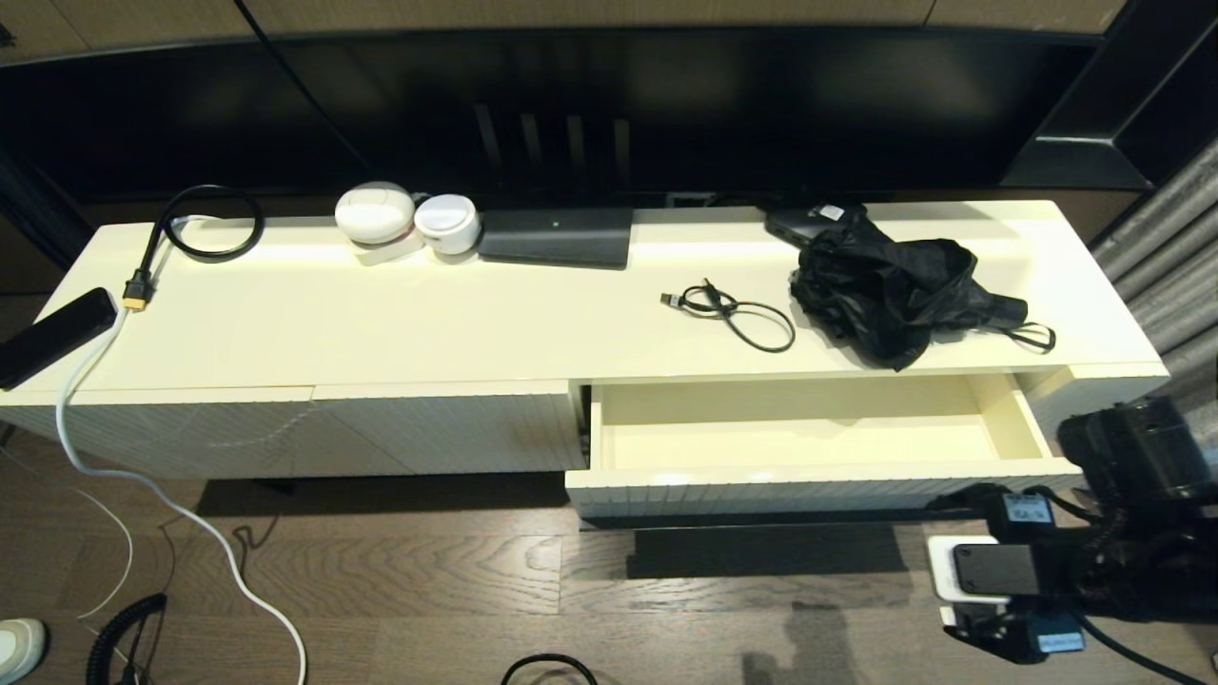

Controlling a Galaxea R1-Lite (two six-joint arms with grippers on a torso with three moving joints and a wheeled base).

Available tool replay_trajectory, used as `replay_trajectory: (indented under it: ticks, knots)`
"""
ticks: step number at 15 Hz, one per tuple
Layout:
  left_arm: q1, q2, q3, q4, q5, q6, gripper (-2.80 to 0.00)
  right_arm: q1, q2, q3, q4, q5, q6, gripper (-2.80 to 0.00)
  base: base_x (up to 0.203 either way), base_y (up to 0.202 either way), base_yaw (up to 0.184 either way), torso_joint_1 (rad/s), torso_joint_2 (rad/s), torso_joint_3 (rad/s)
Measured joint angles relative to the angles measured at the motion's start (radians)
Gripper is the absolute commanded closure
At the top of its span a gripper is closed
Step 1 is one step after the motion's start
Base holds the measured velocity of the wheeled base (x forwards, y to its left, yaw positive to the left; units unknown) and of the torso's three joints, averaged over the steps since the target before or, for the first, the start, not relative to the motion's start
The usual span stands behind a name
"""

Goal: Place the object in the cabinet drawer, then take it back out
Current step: Open the drawer

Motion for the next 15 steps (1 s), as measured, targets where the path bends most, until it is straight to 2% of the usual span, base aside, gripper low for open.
replay_trajectory:
  ticks: [2, 4, 7, 11, 12, 13, 15]
  knots:
    - [0.0, 0.0, 0.0, 0.0, 0.0, 0.0, 0.0, -0.006, -0.126, -0.048, 0.167, -0.003, 0.006, -2.8, 0.0, 0.0, 0.0, 0.0, 0.0, 0.0]
    - [0.0, 0.0, 0.0, 0.0, 0.0, 0.0, 0.0, -0.011, -0.189, -0.111, 0.274, -0.006, 0.013, -2.8, 0.0, 0.0, 0.0, 0.0, 0.0, 0.0]
    - [0.0, 0.0, 0.0, 0.0, 0.0, 0.0, 0.0, -0.011, -0.184, -0.18, 0.286, -0.01, 0.01, -2.8, 0.0, 0.0, 0.0, 0.0, 0.0, 0.0]
    - [0.0, 0.0, 0.0, 0.0, 0.0, 0.0, 0.0, 0.017, -0.04, -0.333, 0.263, -0.031, 0.009, -2.8, 0.0, 0.0, 0.0, 0.0, 0.0, 0.0]
    - [0.0, 0.0, 0.0, 0.0, 0.0, 0.0, 0.0, 0.029, -0.003, -0.375, 0.261, -0.034, 0.013, -2.32, 0.0, 0.0, 0.0, 0.0, 0.0, 0.0]
    - [0.0, 0.0, 0.0, 0.0, 0.0, 0.0, 0.0, 0.042, 0.03, -0.409, 0.258, -0.035, 0.017, 0.0, 0.0, 0.0, 0.0, 0.0, 0.0, 0.0]
    - [0.0, 0.0, 0.0, -0.001, 0.0, 0.0, 0.0, 0.049, 0.076, -0.457, 0.256, -0.034, 0.019, 0.0, 0.0, 0.0, 0.0, 0.0, 0.0, 0.0]
